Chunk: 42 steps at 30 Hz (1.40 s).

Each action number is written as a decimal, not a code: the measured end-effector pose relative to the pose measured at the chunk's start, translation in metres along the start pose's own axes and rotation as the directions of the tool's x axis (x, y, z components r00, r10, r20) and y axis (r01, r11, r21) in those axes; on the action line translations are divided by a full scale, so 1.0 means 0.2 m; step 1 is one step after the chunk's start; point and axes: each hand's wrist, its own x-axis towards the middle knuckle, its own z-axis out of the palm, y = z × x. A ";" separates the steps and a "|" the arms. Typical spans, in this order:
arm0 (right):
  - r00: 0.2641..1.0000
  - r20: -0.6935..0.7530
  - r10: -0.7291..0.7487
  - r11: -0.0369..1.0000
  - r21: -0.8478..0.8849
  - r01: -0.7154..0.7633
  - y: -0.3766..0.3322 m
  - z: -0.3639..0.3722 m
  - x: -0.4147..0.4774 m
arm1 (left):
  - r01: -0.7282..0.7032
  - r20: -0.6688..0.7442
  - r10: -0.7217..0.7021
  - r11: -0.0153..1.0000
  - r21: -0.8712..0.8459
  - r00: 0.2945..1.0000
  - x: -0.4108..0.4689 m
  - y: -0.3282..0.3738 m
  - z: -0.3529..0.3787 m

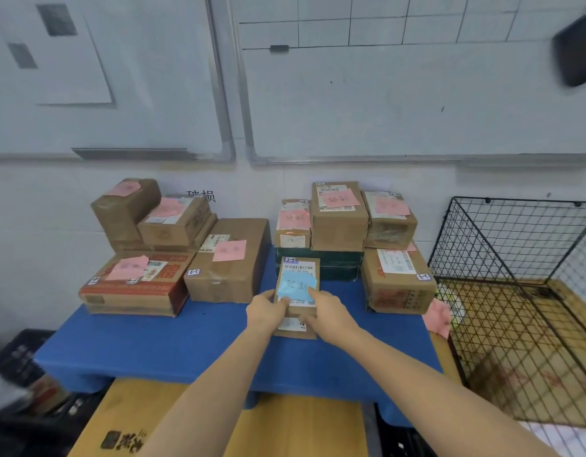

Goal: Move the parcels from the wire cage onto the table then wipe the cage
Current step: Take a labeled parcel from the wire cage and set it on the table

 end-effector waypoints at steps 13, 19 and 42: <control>0.995 -0.082 -0.065 0.994 0.085 0.072 0.01 -0.28 -0.10 | -0.383 0.234 0.306 0.798 0.465 0.923 -0.06 0.27 -0.10; 0.954 -0.258 -0.154 0.987 -0.087 0.136 0.07 -0.55 -0.19 | -0.628 0.354 0.519 0.617 0.475 0.778 -0.15 0.58 0.00; 0.928 -0.344 0.144 0.931 -0.271 -0.245 1.75 -1.55 -0.72 | -0.842 0.573 0.628 0.294 0.452 0.527 -0.68 1.39 1.65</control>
